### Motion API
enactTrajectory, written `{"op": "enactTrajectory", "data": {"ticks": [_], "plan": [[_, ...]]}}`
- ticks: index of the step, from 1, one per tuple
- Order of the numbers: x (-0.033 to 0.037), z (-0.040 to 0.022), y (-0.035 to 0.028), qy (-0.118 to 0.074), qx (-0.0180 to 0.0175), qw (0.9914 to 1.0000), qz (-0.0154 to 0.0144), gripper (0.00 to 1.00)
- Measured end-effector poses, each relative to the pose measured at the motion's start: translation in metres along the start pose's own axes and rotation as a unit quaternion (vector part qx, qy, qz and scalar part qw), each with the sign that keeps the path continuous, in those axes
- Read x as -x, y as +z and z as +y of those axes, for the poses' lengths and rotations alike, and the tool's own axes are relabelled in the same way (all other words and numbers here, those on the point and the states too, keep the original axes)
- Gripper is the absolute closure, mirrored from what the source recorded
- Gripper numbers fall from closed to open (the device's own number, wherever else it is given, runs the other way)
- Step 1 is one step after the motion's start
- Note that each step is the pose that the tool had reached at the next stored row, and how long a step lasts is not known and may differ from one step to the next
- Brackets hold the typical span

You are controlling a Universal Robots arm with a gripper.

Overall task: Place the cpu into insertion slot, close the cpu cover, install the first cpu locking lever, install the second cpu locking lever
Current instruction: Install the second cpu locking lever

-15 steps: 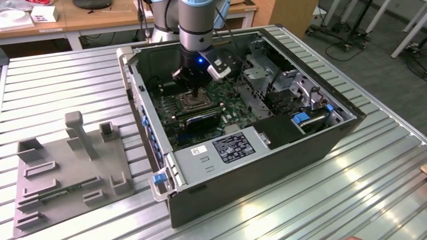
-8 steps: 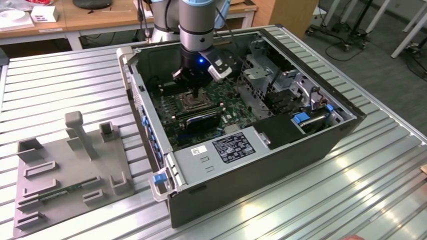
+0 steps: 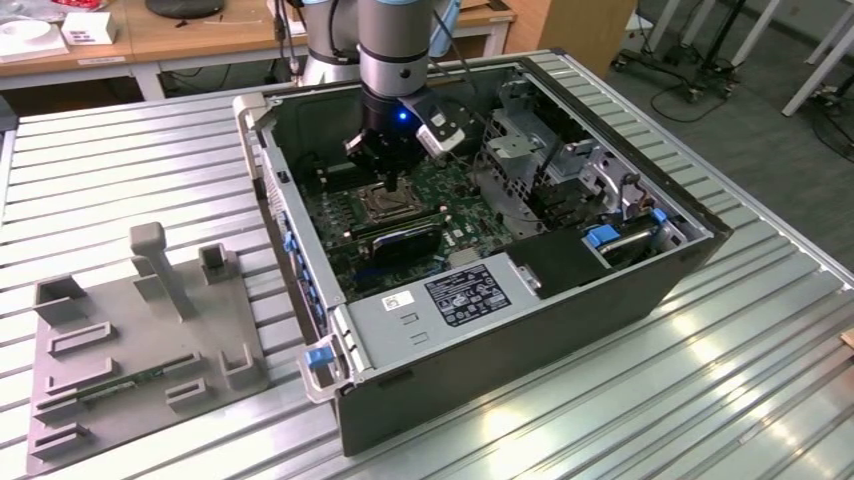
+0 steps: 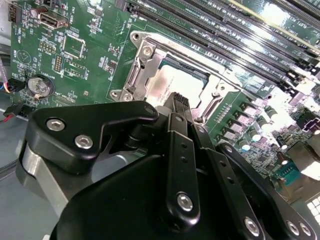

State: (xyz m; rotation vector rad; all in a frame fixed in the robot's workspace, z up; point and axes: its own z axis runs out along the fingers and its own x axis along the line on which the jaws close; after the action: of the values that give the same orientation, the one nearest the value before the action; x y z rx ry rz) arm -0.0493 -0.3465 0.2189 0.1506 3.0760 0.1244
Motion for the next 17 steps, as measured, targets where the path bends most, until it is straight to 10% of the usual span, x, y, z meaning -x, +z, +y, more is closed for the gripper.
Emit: {"op": "enactTrajectory", "data": {"ticks": [17], "plan": [[0.0005, 0.0008, -0.0096, 0.0, 0.0, 1.0, 0.0, 0.9]]}}
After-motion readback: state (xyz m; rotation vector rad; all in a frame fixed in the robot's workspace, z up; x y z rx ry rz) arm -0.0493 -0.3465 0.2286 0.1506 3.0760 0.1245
